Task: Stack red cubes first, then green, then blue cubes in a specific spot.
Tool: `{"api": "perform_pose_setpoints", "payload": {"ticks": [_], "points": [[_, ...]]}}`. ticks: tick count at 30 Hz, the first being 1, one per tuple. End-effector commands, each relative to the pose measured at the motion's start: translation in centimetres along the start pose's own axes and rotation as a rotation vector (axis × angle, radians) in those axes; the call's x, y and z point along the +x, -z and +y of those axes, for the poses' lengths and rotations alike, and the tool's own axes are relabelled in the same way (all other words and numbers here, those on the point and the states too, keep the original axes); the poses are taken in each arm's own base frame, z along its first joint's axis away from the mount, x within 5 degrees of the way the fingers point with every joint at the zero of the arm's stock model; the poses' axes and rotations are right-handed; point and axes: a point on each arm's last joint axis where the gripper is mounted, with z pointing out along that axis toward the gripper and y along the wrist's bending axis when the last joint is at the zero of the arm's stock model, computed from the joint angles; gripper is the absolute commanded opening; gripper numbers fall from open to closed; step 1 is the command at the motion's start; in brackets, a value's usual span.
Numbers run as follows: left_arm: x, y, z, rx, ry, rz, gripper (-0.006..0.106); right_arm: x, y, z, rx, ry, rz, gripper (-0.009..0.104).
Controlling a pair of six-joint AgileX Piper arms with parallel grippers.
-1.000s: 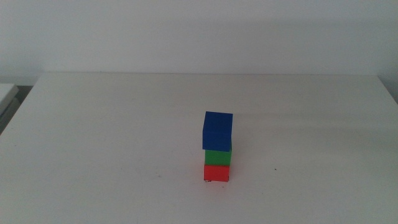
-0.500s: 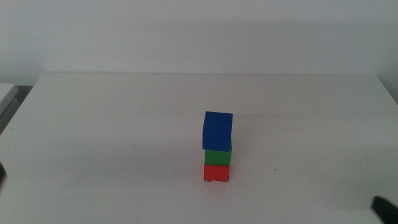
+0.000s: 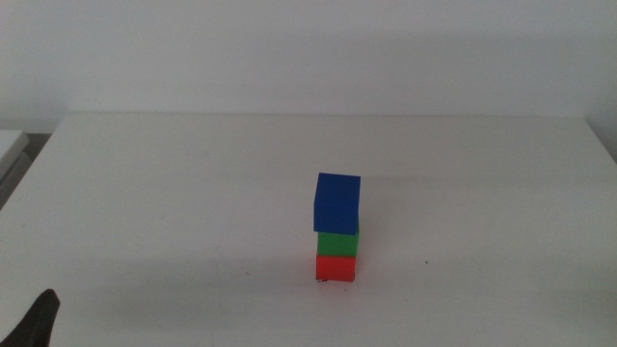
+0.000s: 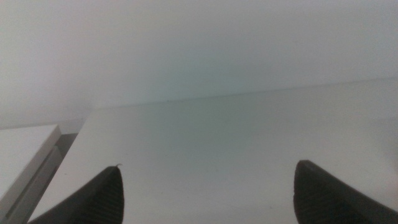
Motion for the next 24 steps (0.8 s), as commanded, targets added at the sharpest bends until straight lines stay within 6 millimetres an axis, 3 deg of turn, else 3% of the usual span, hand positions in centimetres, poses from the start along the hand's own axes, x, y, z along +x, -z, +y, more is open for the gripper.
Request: {"api": "perform_pose_setpoints", "payload": {"ticks": [1, 4, 24], "points": [[-0.04, -0.09, 0.10, -0.012, 0.026, -0.054, 0.092, -0.41, 0.03, -0.01, 0.003, 0.000, -0.056, 0.082], [0.71, -0.10, -0.09, 0.007, 0.033, 0.029, 0.092, -0.67, 0.05, 0.01, 0.001, 0.001, -0.086, 0.082], [0.50, -0.10, 0.29, -0.057, 0.043, 0.006, 0.092, -0.75, 0.06, 0.02, 0.000, 0.001, -0.094, 0.082]]}}
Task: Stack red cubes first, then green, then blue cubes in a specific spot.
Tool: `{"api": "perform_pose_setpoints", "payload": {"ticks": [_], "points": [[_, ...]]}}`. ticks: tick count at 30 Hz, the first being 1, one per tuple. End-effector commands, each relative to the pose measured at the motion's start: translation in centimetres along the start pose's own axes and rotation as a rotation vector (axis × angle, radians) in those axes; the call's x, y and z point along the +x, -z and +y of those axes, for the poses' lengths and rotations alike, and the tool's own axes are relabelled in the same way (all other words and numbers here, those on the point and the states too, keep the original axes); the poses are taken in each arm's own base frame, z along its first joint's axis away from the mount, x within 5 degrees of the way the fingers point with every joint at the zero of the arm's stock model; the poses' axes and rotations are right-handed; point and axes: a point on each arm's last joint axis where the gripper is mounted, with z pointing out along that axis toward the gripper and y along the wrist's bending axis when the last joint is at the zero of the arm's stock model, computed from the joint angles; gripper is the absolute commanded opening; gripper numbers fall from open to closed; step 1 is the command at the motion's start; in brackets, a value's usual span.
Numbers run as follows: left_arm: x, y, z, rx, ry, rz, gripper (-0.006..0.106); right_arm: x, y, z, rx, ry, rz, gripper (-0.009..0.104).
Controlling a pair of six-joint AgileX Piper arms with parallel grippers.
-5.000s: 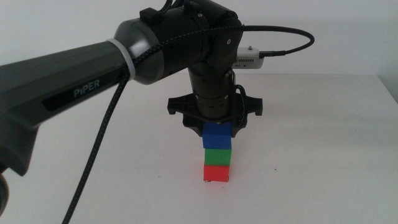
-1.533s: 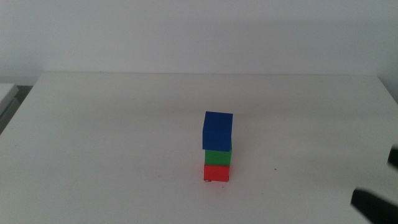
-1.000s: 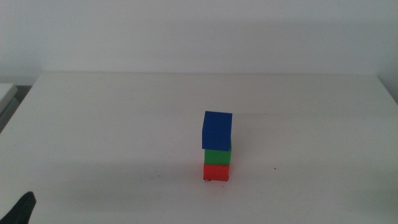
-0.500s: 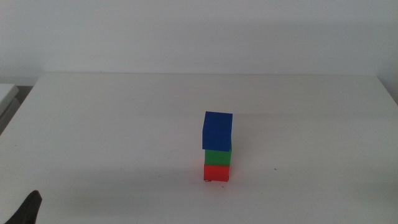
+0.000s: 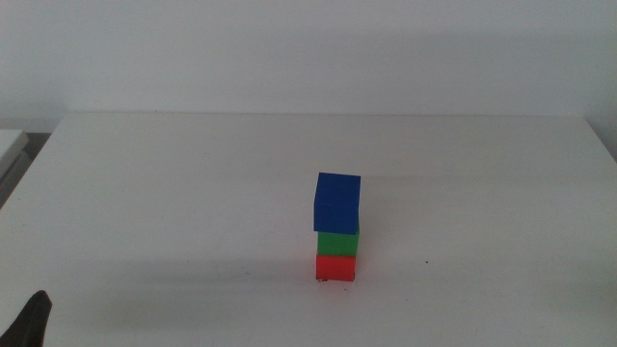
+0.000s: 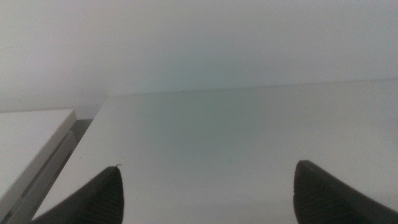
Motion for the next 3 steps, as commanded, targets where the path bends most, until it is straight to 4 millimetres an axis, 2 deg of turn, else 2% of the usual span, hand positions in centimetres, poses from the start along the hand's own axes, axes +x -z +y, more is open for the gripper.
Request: {"api": "perform_pose_setpoints", "payload": {"ticks": [1, 3], "points": [[-0.11, 0.02, 0.02, -0.003, 0.016, -0.015, 0.092, -0.03, 0.03, -0.05, 0.008, 0.005, -0.014, 0.082], [-0.10, 0.02, 0.04, -0.006, -0.001, -0.015, 0.092, -0.03, 0.03, -0.05, 0.008, 0.005, -0.014, 0.082]]}}
